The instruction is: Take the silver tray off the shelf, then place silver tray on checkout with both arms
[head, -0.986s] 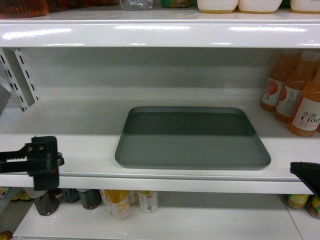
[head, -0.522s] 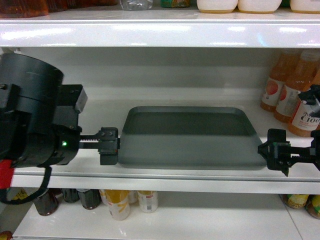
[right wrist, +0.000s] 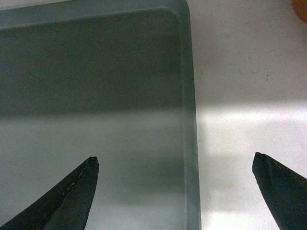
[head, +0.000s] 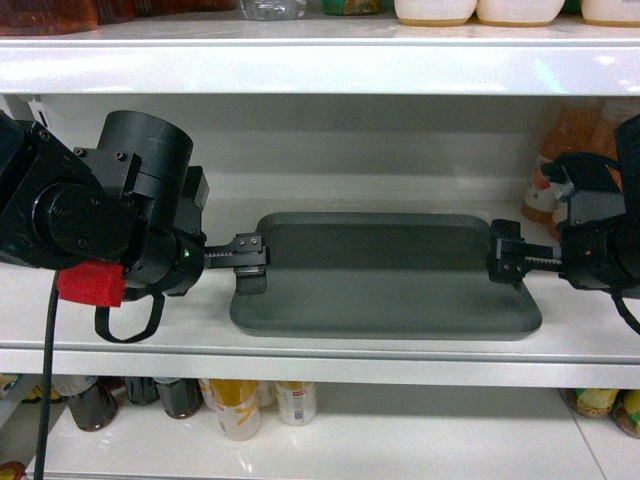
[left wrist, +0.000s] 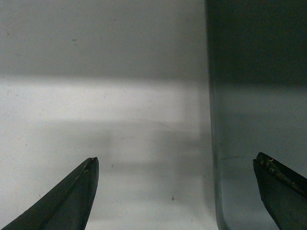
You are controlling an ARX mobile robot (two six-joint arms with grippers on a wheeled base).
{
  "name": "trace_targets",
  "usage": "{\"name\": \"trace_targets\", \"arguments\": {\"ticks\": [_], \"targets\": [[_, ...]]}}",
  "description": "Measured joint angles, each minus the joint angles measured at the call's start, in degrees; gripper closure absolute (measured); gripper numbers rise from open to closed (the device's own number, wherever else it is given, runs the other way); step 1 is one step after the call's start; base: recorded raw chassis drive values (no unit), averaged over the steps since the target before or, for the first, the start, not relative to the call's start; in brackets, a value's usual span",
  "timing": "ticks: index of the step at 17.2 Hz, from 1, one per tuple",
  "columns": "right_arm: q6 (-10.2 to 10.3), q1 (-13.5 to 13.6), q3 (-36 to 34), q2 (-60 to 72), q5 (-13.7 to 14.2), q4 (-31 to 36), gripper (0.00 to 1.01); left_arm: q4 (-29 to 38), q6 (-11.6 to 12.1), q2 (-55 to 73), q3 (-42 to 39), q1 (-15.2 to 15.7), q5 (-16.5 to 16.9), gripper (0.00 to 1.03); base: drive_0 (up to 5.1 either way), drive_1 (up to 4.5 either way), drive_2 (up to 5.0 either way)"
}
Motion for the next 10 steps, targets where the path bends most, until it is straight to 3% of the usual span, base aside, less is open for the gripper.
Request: {"name": "trace_targets", "arguments": {"ticks": [5,10], "targets": [[0.9,0.0,12.0,7.2,1.4,-8.4,0.03,-4.4,-1.8,6.7,7.5,-1.0,-0.7,0.05,0.0,0.0,0.0],[0.9,0.1,14.8,9.5,1.2,-11.3,0.03,-4.4,-2.2,7.8,9.2,-1.6,-0.7,0.05,0.0,0.0,0.0]]}}
